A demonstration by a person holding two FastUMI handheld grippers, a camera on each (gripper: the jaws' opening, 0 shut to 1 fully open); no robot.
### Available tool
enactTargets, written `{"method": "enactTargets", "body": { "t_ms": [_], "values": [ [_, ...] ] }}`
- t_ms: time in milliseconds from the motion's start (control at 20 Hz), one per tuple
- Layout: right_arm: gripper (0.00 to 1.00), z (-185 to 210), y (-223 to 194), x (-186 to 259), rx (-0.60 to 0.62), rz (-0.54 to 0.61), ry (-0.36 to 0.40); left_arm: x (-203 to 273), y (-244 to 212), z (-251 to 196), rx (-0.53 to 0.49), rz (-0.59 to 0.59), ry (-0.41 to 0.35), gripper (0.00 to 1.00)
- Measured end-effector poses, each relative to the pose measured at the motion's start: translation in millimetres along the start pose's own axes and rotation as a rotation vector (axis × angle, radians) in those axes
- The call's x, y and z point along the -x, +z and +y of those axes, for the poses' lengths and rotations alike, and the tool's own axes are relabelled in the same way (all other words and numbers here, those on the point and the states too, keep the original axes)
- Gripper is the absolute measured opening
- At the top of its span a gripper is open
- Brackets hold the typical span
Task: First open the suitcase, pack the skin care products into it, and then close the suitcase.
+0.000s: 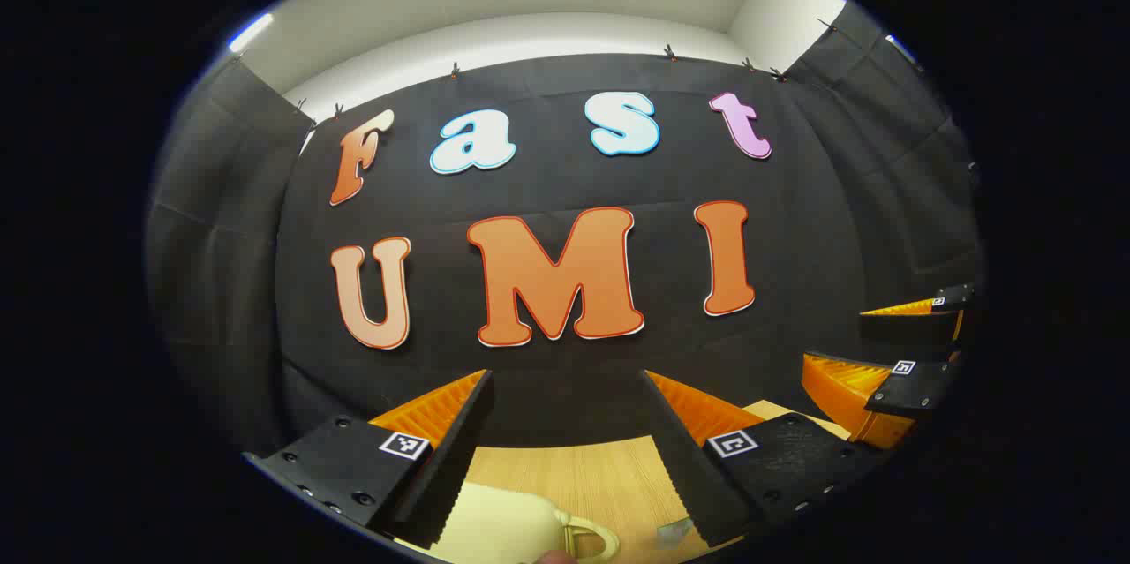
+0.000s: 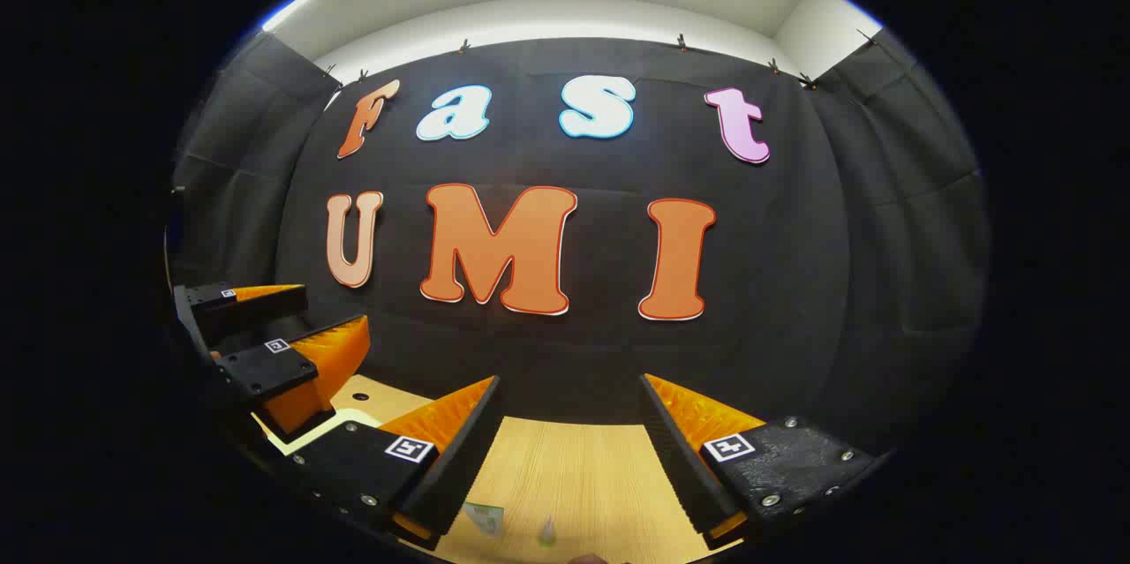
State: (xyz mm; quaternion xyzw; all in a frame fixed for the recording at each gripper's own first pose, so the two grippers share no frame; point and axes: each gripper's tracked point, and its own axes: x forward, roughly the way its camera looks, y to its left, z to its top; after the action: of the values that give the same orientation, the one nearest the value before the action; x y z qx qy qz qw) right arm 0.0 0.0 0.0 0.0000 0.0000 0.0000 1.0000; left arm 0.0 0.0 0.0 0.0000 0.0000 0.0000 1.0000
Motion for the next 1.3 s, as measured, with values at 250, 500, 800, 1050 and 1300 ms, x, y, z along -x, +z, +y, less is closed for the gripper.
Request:
{"method": "enactTargets", "body": {
  "t_ms": [250, 500, 800, 1050, 1300],
  "values": [
    [0.95, 6.6, 5.4, 0.2, -0.002, -0.021, 0.007, -2.5, -6.2, 7.5, 0.01, 0.02, 0.015, 0.98],
    [0.95, 12.9, 0.8, -0.7, 0.004, -0.002, 0.016, -4.0, -17.5, 12.6, 0.045, 0.054, 0.017, 0.98],
    [0.95, 11.7, 3.1, -1.2, 0.017, -0.015, 0.018, -7.7, -26.0, 14.9, 0.049, 0.08, 0.024, 0.98],
    [0.95, 2.4, 6.3, -6.8, -0.002, -0.02, 0.012, -11.5, -44.2, 13.6, 0.025, 0.13, 0.014, 0.98],
    [0.95, -9.8, -1.2, -11.1, 0.015, -0.011, 0.008, -6.5, -74.9, 15.1, -0.098, 0.196, -0.002, 0.99]
  ]
}}
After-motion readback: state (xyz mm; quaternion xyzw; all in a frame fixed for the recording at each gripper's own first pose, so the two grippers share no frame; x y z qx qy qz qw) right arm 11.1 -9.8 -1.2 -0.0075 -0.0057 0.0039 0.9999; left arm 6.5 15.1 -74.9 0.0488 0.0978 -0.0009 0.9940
